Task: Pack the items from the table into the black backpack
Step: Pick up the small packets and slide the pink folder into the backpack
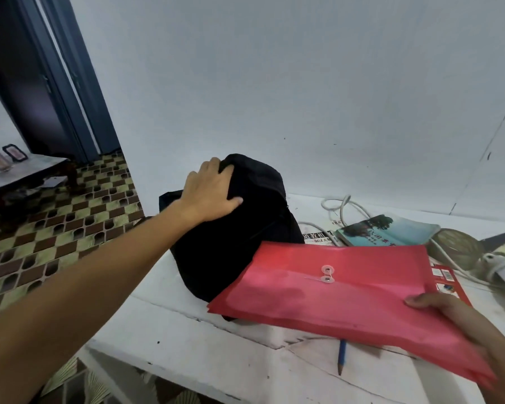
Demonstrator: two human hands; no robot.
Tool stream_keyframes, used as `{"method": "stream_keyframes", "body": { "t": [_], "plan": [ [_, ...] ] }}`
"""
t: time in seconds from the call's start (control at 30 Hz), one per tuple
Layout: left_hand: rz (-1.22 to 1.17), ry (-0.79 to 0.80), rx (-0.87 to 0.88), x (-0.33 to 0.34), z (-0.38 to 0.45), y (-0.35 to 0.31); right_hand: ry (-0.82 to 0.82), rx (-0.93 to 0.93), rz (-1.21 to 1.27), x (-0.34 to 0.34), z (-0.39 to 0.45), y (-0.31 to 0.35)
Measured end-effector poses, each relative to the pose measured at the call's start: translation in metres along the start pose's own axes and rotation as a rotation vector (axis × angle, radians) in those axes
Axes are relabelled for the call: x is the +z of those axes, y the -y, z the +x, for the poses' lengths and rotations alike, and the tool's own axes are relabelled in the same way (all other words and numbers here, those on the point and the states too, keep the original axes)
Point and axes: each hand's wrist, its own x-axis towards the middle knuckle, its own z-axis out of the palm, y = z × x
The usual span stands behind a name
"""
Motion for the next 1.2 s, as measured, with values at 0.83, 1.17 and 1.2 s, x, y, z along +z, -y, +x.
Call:
{"method": "stream_keyframes", "body": {
  "t": [0.83, 1.17, 1.2],
  "plan": [
    [0.337, 0.342, 0.18, 0.138, -0.037, 0.0, -0.082, -0.037, 0.057, -0.032, -0.003, -0.006],
    [0.447, 0.116, 0.06, 0.14, -0.019, 0.014, -0.06, -0.009, 0.023, -0.023, -0.002, -0.006],
    [0.414, 0.135, 0.052, 0.142, -0.019, 0.011, -0.039, -0.014, 0.039, -0.021, 0.0, -0.006]
  ]
}}
